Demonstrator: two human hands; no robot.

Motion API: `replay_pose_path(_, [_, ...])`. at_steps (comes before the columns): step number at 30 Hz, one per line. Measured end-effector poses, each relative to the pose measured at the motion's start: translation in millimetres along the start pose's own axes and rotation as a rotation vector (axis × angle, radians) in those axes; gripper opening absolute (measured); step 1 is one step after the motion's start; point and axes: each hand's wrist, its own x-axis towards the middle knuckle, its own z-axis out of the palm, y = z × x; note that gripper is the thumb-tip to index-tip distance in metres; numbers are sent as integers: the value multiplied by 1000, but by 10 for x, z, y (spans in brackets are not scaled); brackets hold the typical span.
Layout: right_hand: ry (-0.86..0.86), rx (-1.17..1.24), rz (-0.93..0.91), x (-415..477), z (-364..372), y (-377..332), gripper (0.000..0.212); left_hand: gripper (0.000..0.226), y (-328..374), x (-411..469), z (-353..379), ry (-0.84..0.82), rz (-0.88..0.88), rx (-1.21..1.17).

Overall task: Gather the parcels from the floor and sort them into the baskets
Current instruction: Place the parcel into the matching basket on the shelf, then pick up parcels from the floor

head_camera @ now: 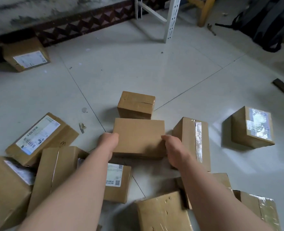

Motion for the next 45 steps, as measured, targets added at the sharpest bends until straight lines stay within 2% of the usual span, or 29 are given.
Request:
replay_pose_path(3, [50,63,-57,-89,50,-150,19,14,194,-109,-80,45,78,-22])
replay_pose_path(7, [63,209,-113,-499,74,-380,30,15,424,-471,-376,97,36,-228])
replay_pose_path(9, [48,184,-158,-810,99,-556,30,16,538,-739,-636,105,16,-258])
replay_pose_path(12, [12,106,-202,-1329,172,-924,43,21,747,-1184,-1124,99,14,-258])
replay_pose_path(16, [5,9,-249,-2204,270,-1556,30,26,1066,-1870,-1842,123,-37,-265])
replay_pose_path(20, [-120,-74,-262,-3197,346,-2156,30,48,1428,-2727,-2640,192,-97,-365])
replay_pose_path(25, [-274,-152,-300,-4549,456,-2913,38,37,1847,-3927,-3734,315,-25,-341])
replay_pose_path(29, [-384,-215,-318,-5675,657,-3432,45,47,2045,-4939,-4618,421,-4,-385])
replay_pose_path(34, [-558,-258,-366,-6955,1114,-3758,45,50,1950,-5951,-5711,561,38,-476])
replay_pose_path(37, [-643,-301,-391,-7522,1442,-3748,46,54,1701,-6363,-6249,605,-6,-620])
replay_pose_path(42, [-723,-379,-394,-8196,2166,-3548,44,43,1249,-6704,-7134,682,19,-758])
replay_pose_path(45, [-749,-412,-403,-8443,2725,-3359,47,40,903,-6691,-7679,652,16,-809])
